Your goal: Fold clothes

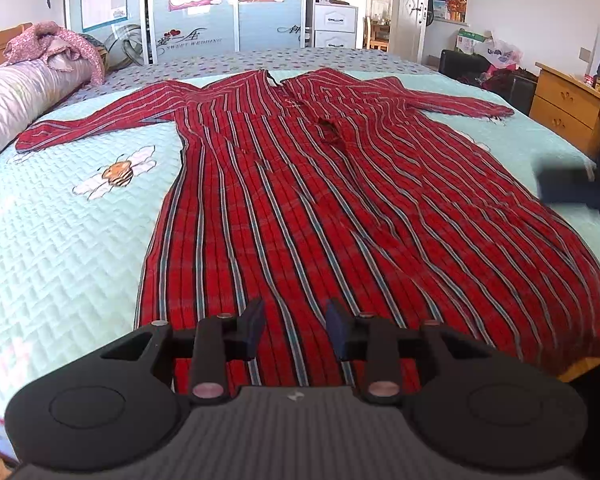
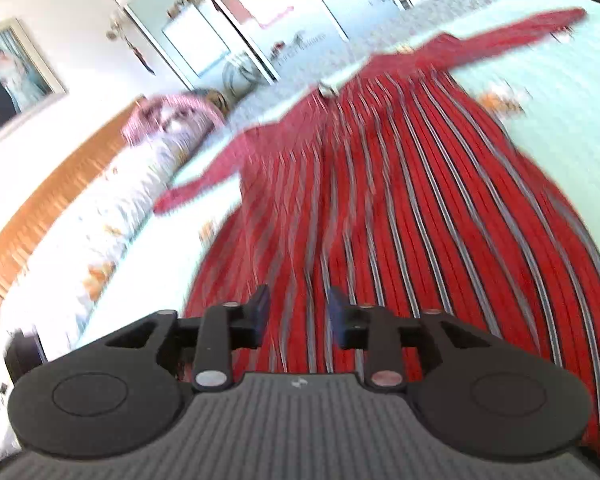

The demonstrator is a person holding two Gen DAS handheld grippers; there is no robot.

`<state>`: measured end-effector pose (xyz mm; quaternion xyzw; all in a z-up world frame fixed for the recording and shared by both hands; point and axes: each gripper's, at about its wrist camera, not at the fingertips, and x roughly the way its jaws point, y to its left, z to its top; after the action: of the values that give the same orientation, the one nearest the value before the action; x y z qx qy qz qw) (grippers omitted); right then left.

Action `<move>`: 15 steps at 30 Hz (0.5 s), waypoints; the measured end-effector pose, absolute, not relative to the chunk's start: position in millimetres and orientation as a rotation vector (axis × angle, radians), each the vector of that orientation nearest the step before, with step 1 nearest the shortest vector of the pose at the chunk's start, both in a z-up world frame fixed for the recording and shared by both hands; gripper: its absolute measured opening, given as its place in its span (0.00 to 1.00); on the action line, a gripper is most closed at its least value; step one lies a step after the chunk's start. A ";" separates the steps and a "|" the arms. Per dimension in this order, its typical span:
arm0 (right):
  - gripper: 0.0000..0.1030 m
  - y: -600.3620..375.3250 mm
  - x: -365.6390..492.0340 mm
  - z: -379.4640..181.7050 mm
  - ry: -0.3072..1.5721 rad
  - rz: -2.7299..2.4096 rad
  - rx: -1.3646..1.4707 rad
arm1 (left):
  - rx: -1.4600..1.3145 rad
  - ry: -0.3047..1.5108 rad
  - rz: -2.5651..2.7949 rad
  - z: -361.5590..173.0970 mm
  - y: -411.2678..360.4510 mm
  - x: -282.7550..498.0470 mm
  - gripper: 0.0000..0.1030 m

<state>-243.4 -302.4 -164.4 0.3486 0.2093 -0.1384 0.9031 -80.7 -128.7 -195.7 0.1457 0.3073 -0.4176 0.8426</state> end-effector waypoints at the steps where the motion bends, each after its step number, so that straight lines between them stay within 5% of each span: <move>1: 0.36 -313.7 -229.9 -159.3 0.428 -0.287 0.719 | 0.302 0.646 -0.885 -196.7 -130.9 -77.2 0.36; 7: 0.39 -397.8 -109.5 -139.8 0.437 -0.241 0.730 | 0.232 0.654 -0.936 -203.9 -138.4 -59.4 0.37; 15: 0.39 -505.2 63.4 -192.9 0.522 -0.255 0.879 | 0.120 0.701 -1.000 -204.7 -149.1 -15.3 0.37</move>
<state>63.4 -505.2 -192.9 0.4196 0.2490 -0.1217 0.8643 -15.3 -149.1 -204.7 0.0563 0.3289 -0.4692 0.8176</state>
